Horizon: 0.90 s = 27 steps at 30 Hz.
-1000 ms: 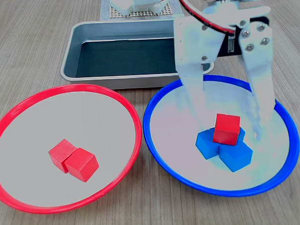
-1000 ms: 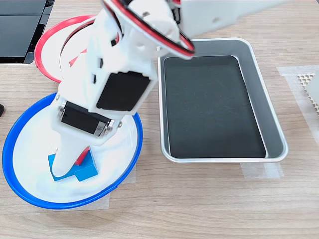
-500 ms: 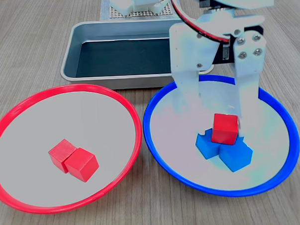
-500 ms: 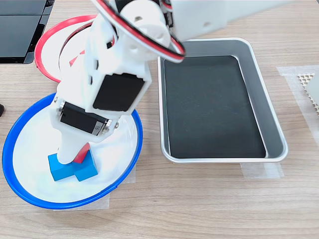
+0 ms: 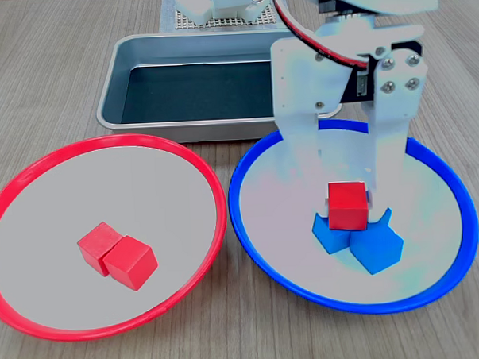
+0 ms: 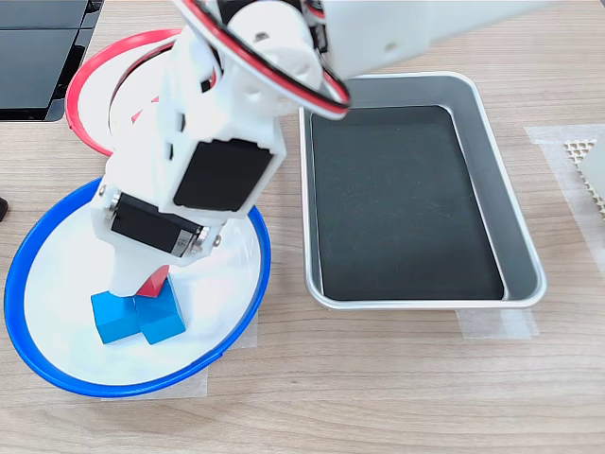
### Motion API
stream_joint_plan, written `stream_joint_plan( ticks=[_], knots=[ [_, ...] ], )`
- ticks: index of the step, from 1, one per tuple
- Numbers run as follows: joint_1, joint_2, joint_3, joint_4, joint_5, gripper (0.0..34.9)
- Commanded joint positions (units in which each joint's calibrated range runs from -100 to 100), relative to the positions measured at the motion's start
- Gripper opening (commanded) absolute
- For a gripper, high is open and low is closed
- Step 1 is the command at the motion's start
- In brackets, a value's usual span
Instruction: Relocate any red block in the blue dish to the red dish, correcting any misplacement.
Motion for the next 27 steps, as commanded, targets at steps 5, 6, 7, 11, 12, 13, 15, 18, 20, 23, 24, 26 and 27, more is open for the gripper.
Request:
stream_joint_plan(
  ticks=[5, 6, 7, 11, 12, 13, 15, 18, 20, 23, 24, 26, 27],
  knots=[
    [-1.0, -2.5, -1.9, -0.4, -0.1, 0.4],
    [-1.2, -2.8, -1.7, -0.4, -0.1, 0.4],
    [-1.2, -3.4, -1.5, -0.4, -0.3, 0.4],
    [-1.4, -5.5, -1.3, 0.8, -0.5, 0.4],
    [-1.4, -6.3, -1.3, 1.1, -0.5, 0.4],
    [-1.3, -7.0, -1.3, 1.5, -0.5, 0.4],
    [-0.7, -9.0, -1.5, 2.1, -0.5, 0.4],
    [1.4, -11.4, -2.9, 4.1, 0.0, 0.4],
    [3.3, -12.7, -3.2, 4.2, 0.4, 0.4],
    [6.7, -13.6, -4.1, 4.2, 0.5, 0.4],
    [7.9, -13.6, -4.5, 4.3, 0.4, 0.4],
    [10.4, -13.1, -5.3, 4.4, 0.2, 0.4],
    [11.4, -12.7, -5.4, 4.4, 0.2, 0.4]
  ],
)
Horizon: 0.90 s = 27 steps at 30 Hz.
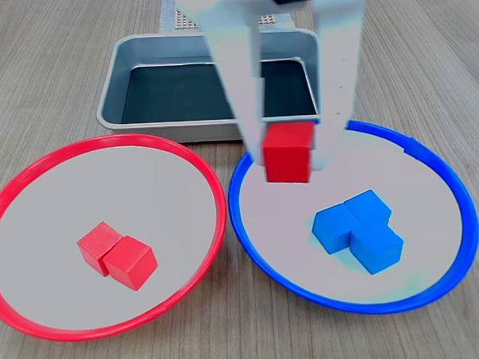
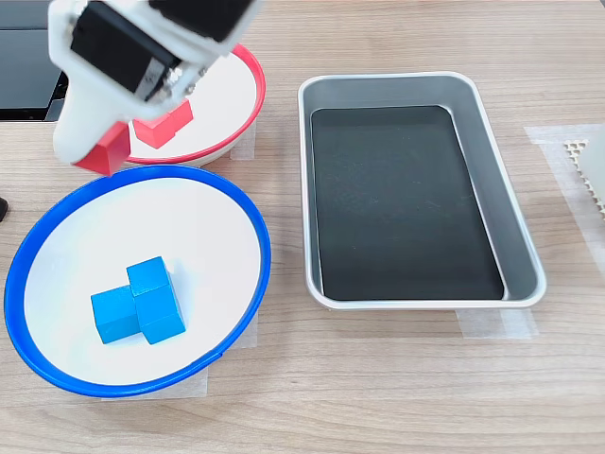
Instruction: Relocate any red block in the blue dish to the red dish, correcting any misplacement.
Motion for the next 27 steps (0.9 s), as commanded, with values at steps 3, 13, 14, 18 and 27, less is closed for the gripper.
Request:
stream_joint_plan(
  ticks=[3, 13, 14, 18, 27],
  knots=[
    [7.3, -1.3, -3.1, 0.9, -0.3, 0.4],
    [13.6, 2.9, -2.1, 2.3, -1.6, 0.4],
    [13.7, 3.2, -2.1, 2.3, -1.9, 0.4],
    [14.1, 5.0, -2.0, 2.4, -2.9, 0.4],
    [14.3, 9.0, -1.8, 2.5, -3.5, 0.3]
  ],
)
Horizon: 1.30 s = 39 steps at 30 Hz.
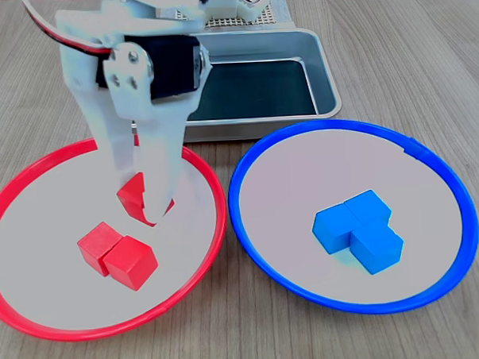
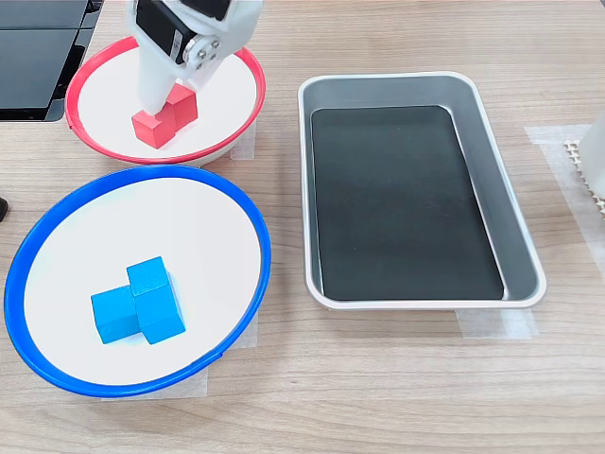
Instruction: Relocate any red block in the blue dish to the red dish, correcting any misplacement.
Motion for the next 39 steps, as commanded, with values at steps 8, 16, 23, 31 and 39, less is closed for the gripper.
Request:
stream_joint_plan(
  ticks=[8, 16, 23, 31, 39],
  knots=[
    [0.4, 3.6, -2.7, 0.3, -0.2, 0.3],
    [0.4, 6.7, -5.7, 0.0, -0.1, 0.3],
    [0.7, 7.5, -6.7, -0.1, 0.2, 0.3],
    [1.2, 7.5, -6.7, -0.4, 0.4, 0.3],
    [1.2, 7.4, -6.9, -0.3, 0.9, 3.6]
  ],
)
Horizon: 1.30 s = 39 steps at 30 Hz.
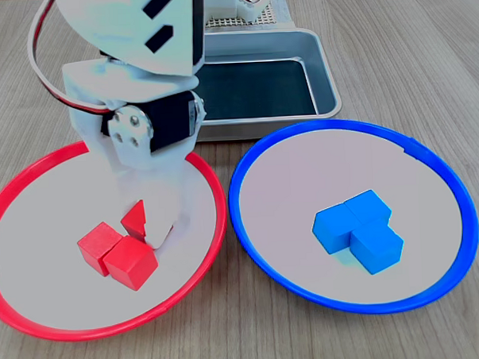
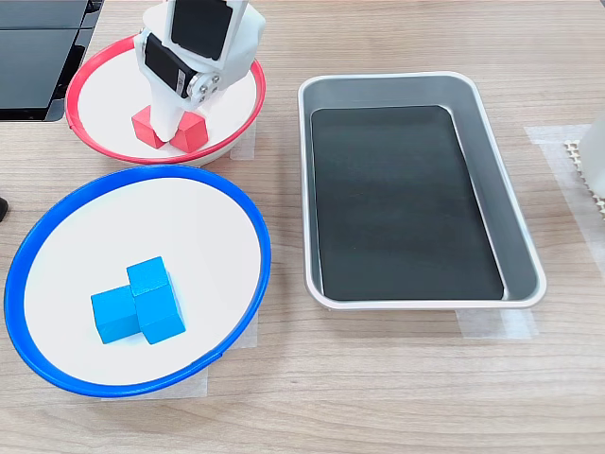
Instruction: Relocate any red block in the blue dish to the red dish, correcting any misplacement.
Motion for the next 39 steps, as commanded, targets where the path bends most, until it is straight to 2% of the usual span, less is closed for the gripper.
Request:
stream_joint_plan(
  ticks=[1, 5, 8, 14, 19, 24, 28, 29, 33, 38, 39],
  knots=[
    [0.3, -0.8, -2.6, -0.2, 0.7, 4.9],
    [0.9, -0.8, -2.7, 0.1, 1.5, 11.3],
    [1.0, -0.8, -3.0, 0.3, 1.9, 14.8],
    [0.7, -2.4, -4.0, 0.8, 2.0, 15.0],
    [0.0, -11.0, 1.0, 0.7, 2.2, 15.1],
    [-2.3, -29.6, 15.2, -0.3, 0.8, 12.0],
    [-4.7, -45.3, 29.8, -4.7, -2.3, 8.3],
    [-5.5, -50.7, 35.5, -6.8, -3.8, 5.9],
    [-8.6, -68.1, 56.0, -13.2, -8.1, 0.4],
    [-12.0, -90.3, 79.2, -17.8, -14.7, 0.4],
    [-12.9, -99.0, 86.1, -17.5, -17.9, 0.4]
  ],
)
